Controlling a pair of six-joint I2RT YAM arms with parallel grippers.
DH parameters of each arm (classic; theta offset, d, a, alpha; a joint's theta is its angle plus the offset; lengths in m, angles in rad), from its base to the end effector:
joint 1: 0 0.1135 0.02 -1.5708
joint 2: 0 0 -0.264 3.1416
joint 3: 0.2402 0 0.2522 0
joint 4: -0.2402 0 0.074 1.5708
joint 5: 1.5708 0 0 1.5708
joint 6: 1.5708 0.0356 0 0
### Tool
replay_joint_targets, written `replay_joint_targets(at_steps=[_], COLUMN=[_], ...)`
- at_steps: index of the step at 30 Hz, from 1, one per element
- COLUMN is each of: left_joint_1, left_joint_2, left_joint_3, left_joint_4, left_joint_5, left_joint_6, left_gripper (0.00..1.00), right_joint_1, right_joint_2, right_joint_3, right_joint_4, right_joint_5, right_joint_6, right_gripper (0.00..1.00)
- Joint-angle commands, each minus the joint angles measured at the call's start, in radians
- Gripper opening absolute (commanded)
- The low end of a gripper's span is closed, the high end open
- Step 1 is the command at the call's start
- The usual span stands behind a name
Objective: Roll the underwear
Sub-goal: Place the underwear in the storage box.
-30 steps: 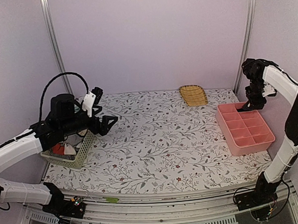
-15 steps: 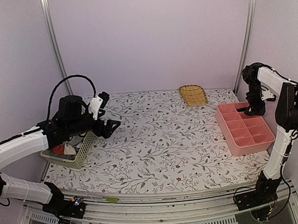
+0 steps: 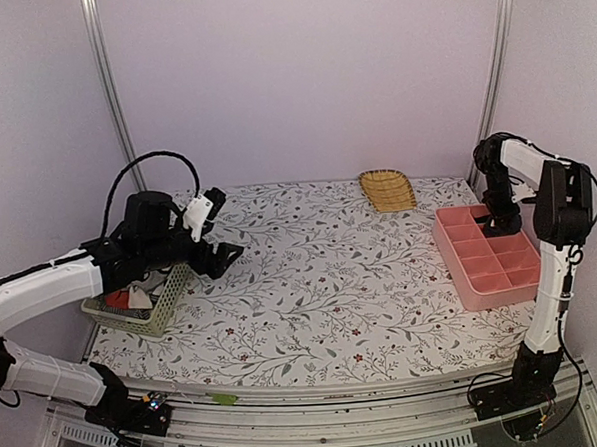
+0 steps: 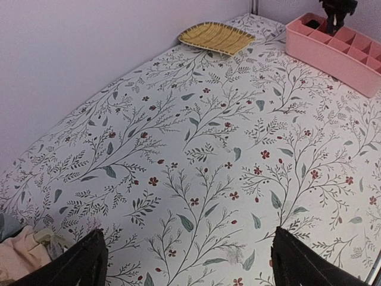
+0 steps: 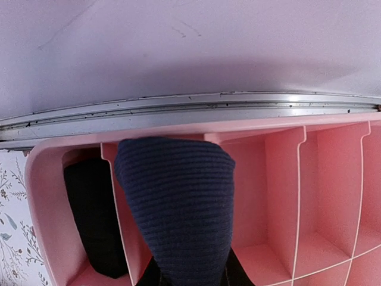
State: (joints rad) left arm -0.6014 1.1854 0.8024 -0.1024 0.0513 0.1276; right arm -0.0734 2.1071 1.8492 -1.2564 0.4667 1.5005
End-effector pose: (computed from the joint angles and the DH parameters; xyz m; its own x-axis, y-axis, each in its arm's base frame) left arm 0.2194 -0.1527 0.2711 -0.3049 0.3634 -0.8803 0.6465 0.7577 0.0888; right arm 0.4107 -0.0463 0.2303 0.0207 0.8917 -0.4521 0.9996 -0.0106 0.0248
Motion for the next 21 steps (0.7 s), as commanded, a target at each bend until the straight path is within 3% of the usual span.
replay_joint_targets(at_steps=[1,21], left_joint_1=[0.011,0.012], left_joint_2=[0.023,0.089], left_joint_3=[0.027,0.072], left_joint_4=[-0.007,-0.022], left_joint_5=[-0.008,-0.03], left_joint_6=[0.023,0.023], left_gripper=[0.96,0.96], right_joint_1=[-0.005,-0.038], right_joint_2=[0.063,0.184], right_joint_3=[0.075,0.101], right_joint_4=[0.02,0.1], right_joint_5=[0.036,-0.035], right_joint_6=[-0.044,-0.1], right_gripper=[0.0,0.0])
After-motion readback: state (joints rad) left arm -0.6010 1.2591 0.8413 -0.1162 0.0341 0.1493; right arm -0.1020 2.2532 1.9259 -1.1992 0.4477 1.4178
